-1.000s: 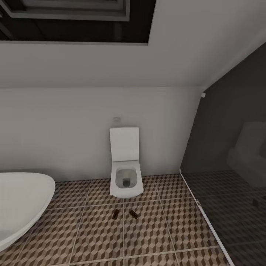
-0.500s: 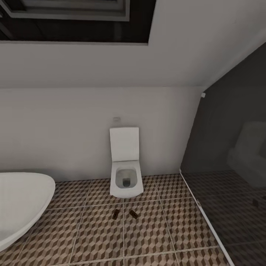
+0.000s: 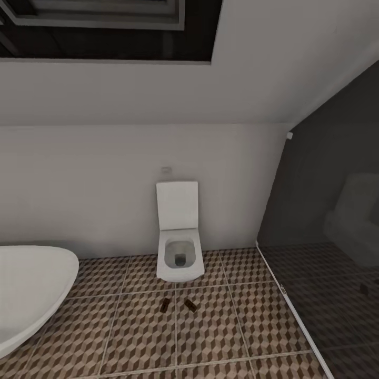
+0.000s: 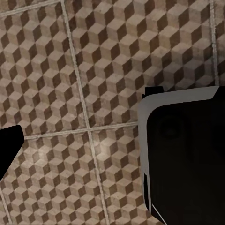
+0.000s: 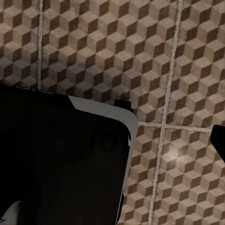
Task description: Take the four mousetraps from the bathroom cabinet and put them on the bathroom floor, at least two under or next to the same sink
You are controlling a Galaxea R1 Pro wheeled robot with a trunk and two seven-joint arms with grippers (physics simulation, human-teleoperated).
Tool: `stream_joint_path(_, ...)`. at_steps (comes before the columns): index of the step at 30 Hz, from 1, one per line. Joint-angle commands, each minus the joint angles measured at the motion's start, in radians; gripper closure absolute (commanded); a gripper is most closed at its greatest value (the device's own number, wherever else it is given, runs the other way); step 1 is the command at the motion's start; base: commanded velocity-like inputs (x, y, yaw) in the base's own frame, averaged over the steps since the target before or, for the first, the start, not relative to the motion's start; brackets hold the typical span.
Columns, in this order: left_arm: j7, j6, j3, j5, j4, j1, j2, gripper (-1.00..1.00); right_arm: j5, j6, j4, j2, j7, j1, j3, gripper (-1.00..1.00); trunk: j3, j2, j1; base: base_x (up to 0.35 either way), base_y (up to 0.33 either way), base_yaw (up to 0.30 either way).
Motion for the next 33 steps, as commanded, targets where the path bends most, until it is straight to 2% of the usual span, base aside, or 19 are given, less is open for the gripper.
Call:
stream_joint_path(1, 0.001, -0.002, -0.007, 0.003, 0.001, 0.000, 0.000, -1.00, -0.011, -0.003, 0.001, 0.000, 0.005, -0.001, 0.006, -1.00, -0.002, -0.002, 0.001, 0.000, 0.000, 0.000)
stream_joint_path(33, 0.002, -0.002, -0.007, 0.003, 0.000, 0.000, 0.000, -1.00, -0.011, -0.003, 0.001, 0.000, 0.005, -0.001, 0.006, -1.00, -0.002, -0.002, 0.001, 0.000, 0.000, 0.000)
